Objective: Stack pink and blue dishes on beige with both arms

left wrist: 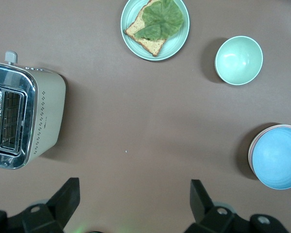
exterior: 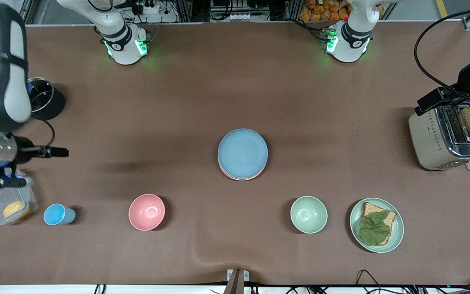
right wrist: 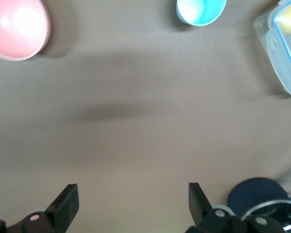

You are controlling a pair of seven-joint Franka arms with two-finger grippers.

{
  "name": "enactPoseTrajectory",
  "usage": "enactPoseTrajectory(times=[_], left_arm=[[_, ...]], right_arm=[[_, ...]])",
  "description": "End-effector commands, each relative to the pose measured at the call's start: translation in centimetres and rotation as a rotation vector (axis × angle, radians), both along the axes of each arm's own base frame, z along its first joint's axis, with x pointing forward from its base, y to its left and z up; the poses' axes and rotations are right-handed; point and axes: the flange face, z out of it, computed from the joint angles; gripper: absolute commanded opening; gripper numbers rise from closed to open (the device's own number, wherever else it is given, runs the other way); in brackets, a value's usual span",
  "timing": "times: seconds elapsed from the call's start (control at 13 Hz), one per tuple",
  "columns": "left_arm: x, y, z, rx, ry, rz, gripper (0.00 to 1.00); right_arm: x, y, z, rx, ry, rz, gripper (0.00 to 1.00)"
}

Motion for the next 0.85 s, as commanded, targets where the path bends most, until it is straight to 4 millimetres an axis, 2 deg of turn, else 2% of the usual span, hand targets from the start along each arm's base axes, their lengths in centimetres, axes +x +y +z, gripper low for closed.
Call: enactPoseTrajectory(times=[0.0,0.15,0.31,0.62,0.77], left_arm=[[-0.3,-0.2,0.4,0.015,-0.001,-0.008,1.00],[-0.3,-0.2,0.4,0.019,-0.002,-0.017,1.00],[-0.3,-0.2,0.4,0.016,-0.002,-0.022,1.00],[-0.3,-0.2,0.6,0.016,0.000,-0.022,1.00],[-0.3,-0.2,0.6,0.022,-0.001,-0.021,1.00]], right_arm=[[-4.7,-0.1,4.0,-0.003,-0.030,-0.006,1.00],[-6.6,-0.7,6.7,0.000,-0.022,-0.028,1.00],[-7.3,-0.7,8.4,-0.001,-0.039,-0.034,1.00],[-8.2,-0.5,11.0,-0.003,-0.067,-0.033,1.00],[-8.4,-0.7,11.3,-0.007,-0.054,-0.059,1.00]])
